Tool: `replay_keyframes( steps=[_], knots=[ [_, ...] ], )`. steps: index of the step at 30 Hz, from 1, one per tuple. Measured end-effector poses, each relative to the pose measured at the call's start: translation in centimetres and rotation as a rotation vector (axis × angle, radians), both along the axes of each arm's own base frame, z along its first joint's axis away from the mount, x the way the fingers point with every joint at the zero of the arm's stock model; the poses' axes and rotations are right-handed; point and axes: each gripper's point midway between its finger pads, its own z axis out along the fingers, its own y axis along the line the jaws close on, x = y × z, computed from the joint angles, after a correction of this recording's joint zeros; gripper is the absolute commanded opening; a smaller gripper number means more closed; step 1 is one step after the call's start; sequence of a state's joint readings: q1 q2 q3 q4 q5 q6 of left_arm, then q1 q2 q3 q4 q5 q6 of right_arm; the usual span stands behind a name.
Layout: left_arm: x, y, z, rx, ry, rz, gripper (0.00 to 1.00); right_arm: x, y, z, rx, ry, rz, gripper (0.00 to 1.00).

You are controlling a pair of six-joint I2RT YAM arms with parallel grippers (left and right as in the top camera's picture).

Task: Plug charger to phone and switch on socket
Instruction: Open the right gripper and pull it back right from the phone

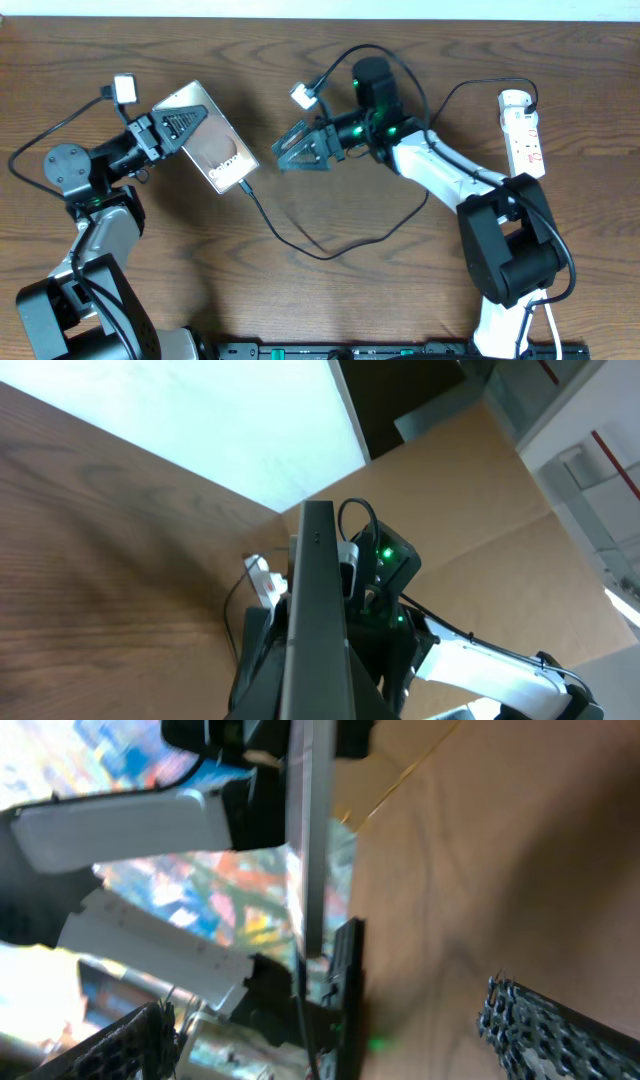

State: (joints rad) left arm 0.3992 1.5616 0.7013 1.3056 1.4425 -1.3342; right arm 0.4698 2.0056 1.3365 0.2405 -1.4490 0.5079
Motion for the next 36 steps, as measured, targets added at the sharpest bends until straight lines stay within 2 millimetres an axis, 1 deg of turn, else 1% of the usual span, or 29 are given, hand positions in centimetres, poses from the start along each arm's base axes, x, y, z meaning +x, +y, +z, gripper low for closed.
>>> replay_keyframes(
  steps=[1,3,6,8,11,14,18,24,36],
  knots=[
    [0.0,0.3,0.0,0.0,0.0,0.008,0.07,0.3,-0.2,-0.1,-0.006,0.004,-0.014,0.99],
    [0.1,0.7,0.0,0.0,0.0,0.019,0.08,1.9,-1.0,-0.8,-0.041,0.028,-0.087,0.99],
    [0.1,0.9,0.0,0.0,0.0,0.024,0.07,2.9,-1.5,-1.6,-0.077,0.051,-0.139,0.99],
    [0.1,0.9,0.0,0.0,0.0,0.024,0.07,3.7,-2.1,-2.7,-0.125,0.08,-0.192,0.99],
    [0.0,0.8,0.0,0.002,0.0,0.021,0.07,4.4,-3.0,-4.4,-0.2,0.111,-0.253,0.99],
    [0.0,0.8,0.0,0.005,-0.006,0.021,0.07,4.7,-3.6,-5.6,-0.248,0.112,-0.285,0.99],
    [0.0,0.8,0.0,0.006,-0.006,0.021,0.07,4.9,-4.0,-6.8,-0.298,0.103,-0.314,0.99],
    [0.0,0.8,-0.1,0.008,-0.005,0.018,0.07,5.0,-5.0,-9.1,-0.414,0.112,-0.366,0.99],
    [0.2,0.8,-1.9,0.006,0.057,0.005,0.07,5.9,-7.0,-12.6,-0.614,0.097,-0.483,0.99]
  ],
)
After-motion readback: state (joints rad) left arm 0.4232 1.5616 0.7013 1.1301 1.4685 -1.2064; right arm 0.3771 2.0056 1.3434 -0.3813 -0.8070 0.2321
